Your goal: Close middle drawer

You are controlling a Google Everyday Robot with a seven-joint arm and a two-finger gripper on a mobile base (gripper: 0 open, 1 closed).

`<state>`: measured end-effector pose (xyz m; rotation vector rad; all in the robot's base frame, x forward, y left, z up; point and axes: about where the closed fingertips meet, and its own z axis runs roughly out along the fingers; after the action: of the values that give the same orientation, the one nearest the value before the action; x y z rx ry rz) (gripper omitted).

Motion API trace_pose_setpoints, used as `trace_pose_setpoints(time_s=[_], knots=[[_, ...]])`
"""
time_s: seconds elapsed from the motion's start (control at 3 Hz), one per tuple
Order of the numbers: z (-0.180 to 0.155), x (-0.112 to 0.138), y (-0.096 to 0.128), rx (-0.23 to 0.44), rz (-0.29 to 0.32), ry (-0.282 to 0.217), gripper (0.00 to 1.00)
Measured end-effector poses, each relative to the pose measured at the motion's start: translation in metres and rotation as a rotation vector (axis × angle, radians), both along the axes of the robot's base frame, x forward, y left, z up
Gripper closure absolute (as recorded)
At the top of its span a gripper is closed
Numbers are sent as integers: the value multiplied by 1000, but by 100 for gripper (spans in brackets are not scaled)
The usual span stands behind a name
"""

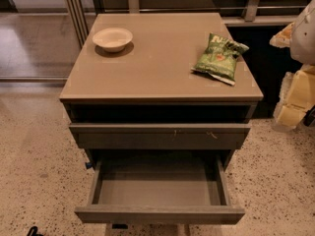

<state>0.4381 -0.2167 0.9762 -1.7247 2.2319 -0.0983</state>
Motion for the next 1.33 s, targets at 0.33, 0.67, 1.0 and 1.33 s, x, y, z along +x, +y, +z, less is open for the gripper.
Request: trace_pose_setpoints(time_s=[0.33, 0.67, 1.0, 1.33], knots=[[0, 0, 0, 0, 0, 0, 0], [2, -12, 10, 24, -2, -34, 0], [-9, -38, 14, 84, 1, -78, 0], [-43, -68, 11, 204, -52, -129, 0]])
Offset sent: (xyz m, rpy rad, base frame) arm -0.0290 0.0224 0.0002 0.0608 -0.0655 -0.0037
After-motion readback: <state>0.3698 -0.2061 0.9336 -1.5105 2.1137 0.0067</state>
